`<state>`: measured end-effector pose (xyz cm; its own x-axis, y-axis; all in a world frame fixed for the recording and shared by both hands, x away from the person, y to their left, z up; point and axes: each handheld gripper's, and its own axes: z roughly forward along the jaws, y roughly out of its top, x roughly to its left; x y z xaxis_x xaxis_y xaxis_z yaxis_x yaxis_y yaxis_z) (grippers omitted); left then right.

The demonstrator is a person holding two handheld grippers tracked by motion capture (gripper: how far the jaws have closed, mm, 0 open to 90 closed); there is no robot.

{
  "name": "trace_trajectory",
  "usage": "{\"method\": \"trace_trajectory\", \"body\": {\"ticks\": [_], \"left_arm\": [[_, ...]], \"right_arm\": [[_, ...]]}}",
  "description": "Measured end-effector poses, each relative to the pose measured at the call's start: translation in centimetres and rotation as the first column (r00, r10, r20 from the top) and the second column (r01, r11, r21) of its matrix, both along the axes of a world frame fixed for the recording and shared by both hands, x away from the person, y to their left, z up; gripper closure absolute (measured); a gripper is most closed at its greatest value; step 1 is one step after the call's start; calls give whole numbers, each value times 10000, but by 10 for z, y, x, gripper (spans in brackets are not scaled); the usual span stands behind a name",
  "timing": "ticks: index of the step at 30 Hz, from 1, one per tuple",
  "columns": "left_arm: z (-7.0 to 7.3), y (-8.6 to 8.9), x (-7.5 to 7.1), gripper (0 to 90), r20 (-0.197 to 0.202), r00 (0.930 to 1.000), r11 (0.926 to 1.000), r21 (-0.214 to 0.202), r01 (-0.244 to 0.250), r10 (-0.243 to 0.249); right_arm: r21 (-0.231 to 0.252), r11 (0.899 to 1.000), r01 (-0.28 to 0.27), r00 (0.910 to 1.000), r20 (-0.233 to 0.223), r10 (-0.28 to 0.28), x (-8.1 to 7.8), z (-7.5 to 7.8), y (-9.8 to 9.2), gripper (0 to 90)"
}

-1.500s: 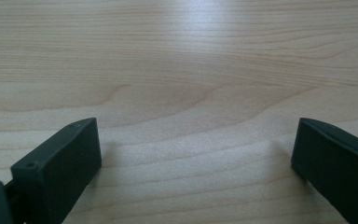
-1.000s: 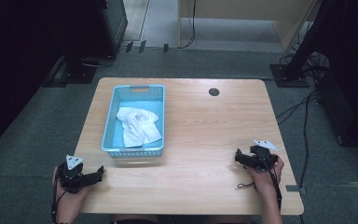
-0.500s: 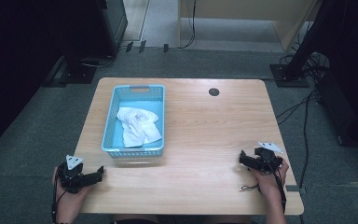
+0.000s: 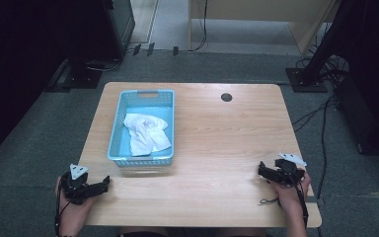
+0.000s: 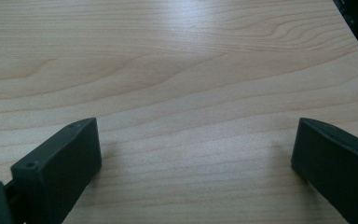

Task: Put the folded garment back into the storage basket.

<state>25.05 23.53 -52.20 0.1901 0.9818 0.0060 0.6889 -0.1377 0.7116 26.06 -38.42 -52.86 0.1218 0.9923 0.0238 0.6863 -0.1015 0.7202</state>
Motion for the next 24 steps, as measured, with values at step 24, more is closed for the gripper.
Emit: {"method": "trace_trajectory", "body": {"ticks": [24], "left_arm": [[0, -3, 0, 0, 14, 9981, 9981, 7, -620, 620]], "right_arm": [[-25, 9990, 437, 9990, -25, -437, -34, 0, -30, 0]]}}
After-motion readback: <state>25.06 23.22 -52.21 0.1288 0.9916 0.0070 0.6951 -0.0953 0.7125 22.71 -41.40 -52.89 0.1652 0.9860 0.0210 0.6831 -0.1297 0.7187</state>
